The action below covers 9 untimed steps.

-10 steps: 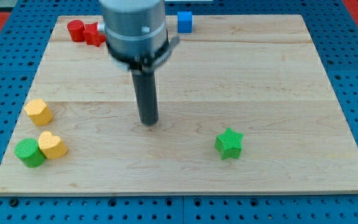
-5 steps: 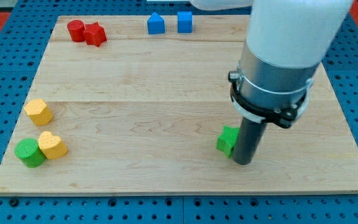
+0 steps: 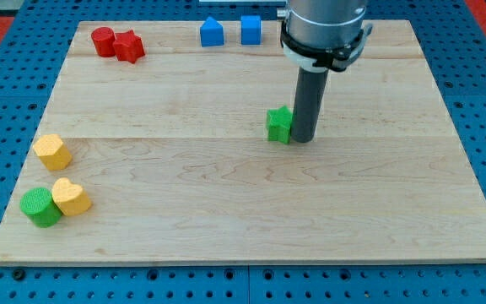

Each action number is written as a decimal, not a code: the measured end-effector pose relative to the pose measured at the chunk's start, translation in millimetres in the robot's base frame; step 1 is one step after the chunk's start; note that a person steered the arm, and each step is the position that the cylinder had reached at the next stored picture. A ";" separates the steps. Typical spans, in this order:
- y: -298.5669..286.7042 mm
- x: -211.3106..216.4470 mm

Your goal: Slide the green star to the center left to the board

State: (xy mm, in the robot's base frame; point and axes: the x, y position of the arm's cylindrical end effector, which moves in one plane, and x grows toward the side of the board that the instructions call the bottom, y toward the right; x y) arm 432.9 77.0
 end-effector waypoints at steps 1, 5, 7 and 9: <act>-1.0 -21.2; -73.5 -19.2; -155.6 -10.8; -248.5 -18.3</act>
